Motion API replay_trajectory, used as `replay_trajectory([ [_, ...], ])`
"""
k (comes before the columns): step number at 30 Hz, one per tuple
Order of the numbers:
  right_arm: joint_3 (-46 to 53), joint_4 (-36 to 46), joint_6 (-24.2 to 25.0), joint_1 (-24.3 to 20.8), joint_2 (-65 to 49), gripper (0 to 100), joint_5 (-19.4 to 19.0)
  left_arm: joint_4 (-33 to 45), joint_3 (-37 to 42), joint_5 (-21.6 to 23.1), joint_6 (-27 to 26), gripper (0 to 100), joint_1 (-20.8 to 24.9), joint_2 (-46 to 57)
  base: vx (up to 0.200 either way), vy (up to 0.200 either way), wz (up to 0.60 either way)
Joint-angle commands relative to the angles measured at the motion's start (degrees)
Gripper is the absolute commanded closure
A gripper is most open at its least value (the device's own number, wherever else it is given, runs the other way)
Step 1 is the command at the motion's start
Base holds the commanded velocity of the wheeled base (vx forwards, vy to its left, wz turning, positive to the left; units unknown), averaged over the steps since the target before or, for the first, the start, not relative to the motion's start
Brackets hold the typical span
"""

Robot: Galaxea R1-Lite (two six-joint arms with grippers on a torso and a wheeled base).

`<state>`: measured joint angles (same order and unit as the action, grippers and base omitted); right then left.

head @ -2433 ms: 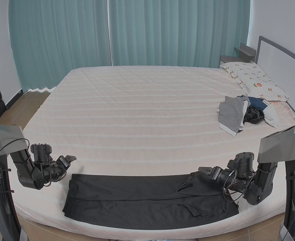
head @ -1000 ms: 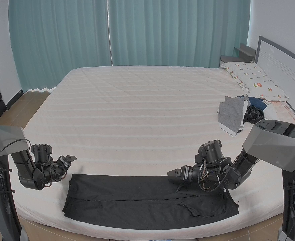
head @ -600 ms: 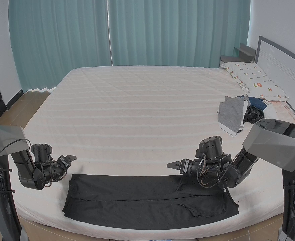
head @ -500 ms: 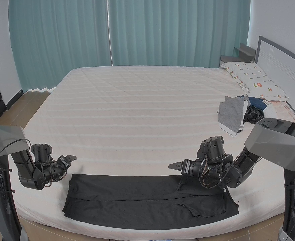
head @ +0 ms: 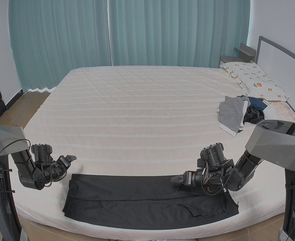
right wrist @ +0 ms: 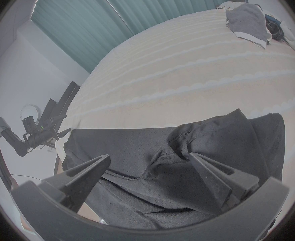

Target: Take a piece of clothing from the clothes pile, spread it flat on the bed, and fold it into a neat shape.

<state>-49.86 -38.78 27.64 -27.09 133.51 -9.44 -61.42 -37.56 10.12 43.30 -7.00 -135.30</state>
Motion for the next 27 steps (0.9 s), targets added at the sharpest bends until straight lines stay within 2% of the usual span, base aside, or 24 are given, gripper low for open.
replay_trajectory([
  [1, -1.56, 0.9, -0.39, -0.25, 0.52, 0, -0.76, -0.02, -0.06, -0.01, 0.03, 0, -0.03, -0.05, 0.0, 0.0, 0.0],
  [7, -5.69, 1.16, 0.49, -1.39, 2.98, 0, -1.02, -0.02, -0.06, -0.1, 0.03, 0, -0.03, -0.14, 0.0, 0.0, 0.0],
  [12, -9.99, -0.16, 3.3, -3.06, 7.73, 0, 2.76, -0.02, -0.06, -0.01, 0.03, 0, -0.03, -0.14, 0.0, 0.0, 0.0],
  [17, -10.08, -1.21, 5.15, -2.97, 7.82, 0, 3.02, -0.02, -0.06, -0.1, 0.03, 0, -0.03, -0.14, 0.0, 0.0, 0.0],
  [22, -9.38, -8.86, 9.72, -2.18, 6.5, 0, 3.72, -0.02, -0.06, -0.01, 0.03, 0, -0.03, -0.05, 0.0, 0.0, 0.0],
  [27, -6.74, -9.21, 9.37, -0.42, 1.93, 0, 3.81, -0.02, -0.06, -0.01, 0.03, 0, -0.03, -0.05, 0.0, 0.0, 0.0],
])
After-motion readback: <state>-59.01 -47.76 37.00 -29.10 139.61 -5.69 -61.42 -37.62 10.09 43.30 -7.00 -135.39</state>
